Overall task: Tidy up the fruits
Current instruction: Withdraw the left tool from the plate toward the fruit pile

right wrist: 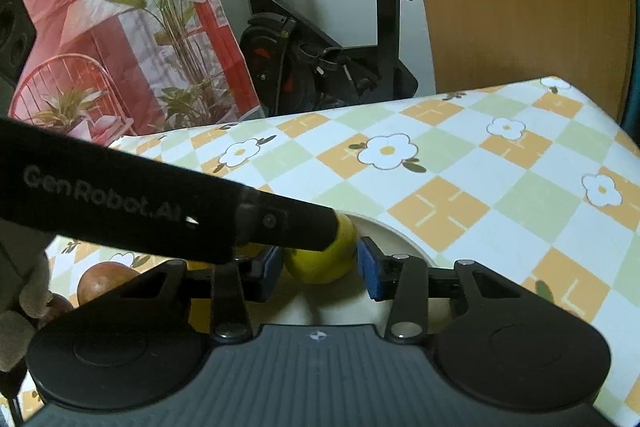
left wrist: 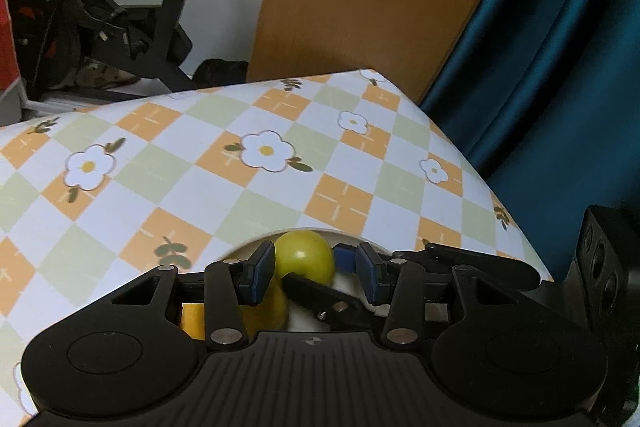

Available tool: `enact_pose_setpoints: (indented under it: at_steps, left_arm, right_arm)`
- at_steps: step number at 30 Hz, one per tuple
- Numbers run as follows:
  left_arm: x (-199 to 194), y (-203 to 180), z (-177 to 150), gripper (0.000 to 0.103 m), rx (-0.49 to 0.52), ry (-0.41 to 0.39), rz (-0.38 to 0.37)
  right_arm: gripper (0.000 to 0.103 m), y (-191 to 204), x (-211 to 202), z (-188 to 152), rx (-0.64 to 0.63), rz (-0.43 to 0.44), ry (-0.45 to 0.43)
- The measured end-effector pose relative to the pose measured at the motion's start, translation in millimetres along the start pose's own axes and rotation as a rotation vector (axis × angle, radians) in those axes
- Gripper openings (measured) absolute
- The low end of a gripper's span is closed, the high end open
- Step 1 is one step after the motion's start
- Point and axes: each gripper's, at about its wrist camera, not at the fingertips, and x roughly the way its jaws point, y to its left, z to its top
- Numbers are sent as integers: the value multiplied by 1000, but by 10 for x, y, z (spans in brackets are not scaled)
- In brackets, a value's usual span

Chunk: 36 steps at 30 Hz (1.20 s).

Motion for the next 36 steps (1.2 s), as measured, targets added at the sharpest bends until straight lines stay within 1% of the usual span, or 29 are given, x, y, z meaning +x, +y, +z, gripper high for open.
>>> enact_pose_setpoints:
  at_steps: [6,10,13,16,22,27,31,36]
  left_arm:
    - [-123,97,-31,47,-24,-26,24]
    - [-242,127,-52,47,-35,-52,27]
    - [-338,146,-78,47,-39,-66,34]
    - [-459,176,-116,47,-41,-81,40]
    - [-779,259,-235,47,-33,-117,56]
    - [-1092,382,-391,47,-23,-149,95]
    - [-1353,553,-547,47,-33,-174,135]
    - [-1619,734,-742,47,-44,-201,197]
  right_arm:
    - [44,5,23,34,21,-10,5]
    - [45,63,3,59,23,-49,3]
    - [45,135,-34,77,2,-67,-7]
    - [45,185,-82,68,-12,-78,-8]
    - [45,251,-258,16,7,-88,-26]
    - [45,397,-447,-55,19,-66,-60]
    - [45,559,-556,-111,25,-32,-83]
    - [45,844,-607,-204,-12,11,-91]
